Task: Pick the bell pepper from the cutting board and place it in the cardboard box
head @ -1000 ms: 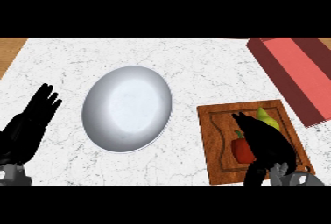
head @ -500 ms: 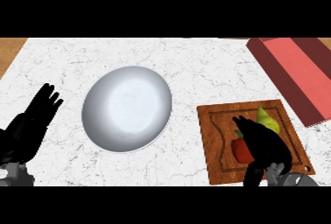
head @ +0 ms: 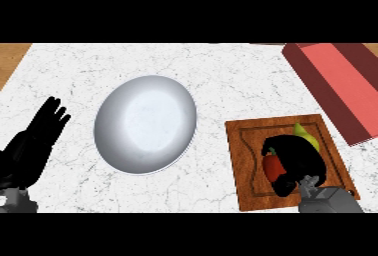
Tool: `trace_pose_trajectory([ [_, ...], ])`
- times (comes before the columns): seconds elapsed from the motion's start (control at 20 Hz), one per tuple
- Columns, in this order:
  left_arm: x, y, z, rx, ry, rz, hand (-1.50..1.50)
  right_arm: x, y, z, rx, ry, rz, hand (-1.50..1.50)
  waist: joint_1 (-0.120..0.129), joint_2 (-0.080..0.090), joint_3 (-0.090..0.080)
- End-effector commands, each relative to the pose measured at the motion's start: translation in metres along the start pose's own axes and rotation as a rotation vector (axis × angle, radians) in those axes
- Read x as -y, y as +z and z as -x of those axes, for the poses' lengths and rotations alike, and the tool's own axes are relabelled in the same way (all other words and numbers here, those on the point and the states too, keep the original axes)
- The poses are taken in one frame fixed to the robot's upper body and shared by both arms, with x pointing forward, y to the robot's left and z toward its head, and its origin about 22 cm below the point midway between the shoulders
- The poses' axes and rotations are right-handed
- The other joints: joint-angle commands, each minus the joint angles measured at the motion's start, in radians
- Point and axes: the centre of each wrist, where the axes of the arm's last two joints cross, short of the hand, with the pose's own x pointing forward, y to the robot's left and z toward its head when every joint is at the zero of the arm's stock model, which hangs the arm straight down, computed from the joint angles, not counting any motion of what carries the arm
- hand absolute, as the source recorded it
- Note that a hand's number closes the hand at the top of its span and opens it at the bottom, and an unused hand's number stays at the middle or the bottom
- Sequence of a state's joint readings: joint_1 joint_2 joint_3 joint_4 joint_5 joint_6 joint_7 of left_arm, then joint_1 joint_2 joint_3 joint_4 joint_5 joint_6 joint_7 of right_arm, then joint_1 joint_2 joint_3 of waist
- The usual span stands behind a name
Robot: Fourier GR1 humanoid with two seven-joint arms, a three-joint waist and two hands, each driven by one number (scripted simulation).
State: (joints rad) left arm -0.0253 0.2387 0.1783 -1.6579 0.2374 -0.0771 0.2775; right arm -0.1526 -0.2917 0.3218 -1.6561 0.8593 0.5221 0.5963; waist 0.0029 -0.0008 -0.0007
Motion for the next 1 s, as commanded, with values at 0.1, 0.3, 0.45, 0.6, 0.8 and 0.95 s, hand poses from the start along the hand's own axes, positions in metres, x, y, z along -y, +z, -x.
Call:
trace_pose_trajectory([
  [0.1, 0.007, -0.001, 0.023, -0.005, 0.005, 0.004, 0.00, -0.011, -0.001, 0.000, 0.041, 0.019, 0.019, 1.50, -0.003, 0.001, 0.001],
  [0.3, 0.010, 0.006, 0.009, 0.008, 0.001, -0.004, 0.00, -0.020, 0.010, -0.003, 0.052, 0.026, 0.034, 1.50, -0.003, 0.000, 0.001],
  [0.45, -0.004, 0.005, -0.002, 0.000, 0.008, 0.014, 0.00, 0.036, -0.044, -0.015, 0.002, -0.043, 0.048, 1.50, 0.010, 0.003, 0.001],
  [0.6, 0.003, -0.011, -0.015, 0.018, -0.010, 0.046, 0.00, 0.067, -0.084, -0.022, -0.095, -0.148, 0.075, 1.50, 0.050, 0.019, 0.002],
  [0.8, 0.016, -0.008, -0.013, 0.019, -0.014, 0.075, 0.00, 0.105, -0.110, -0.017, -0.191, -0.150, 0.164, 1.50, 0.063, 0.019, 0.003],
  [0.95, 0.011, 0.001, 0.001, 0.009, 0.003, 0.028, 0.00, 0.120, -0.122, -0.004, -0.195, -0.133, 0.238, 1.50, 0.047, 0.014, 0.002],
])
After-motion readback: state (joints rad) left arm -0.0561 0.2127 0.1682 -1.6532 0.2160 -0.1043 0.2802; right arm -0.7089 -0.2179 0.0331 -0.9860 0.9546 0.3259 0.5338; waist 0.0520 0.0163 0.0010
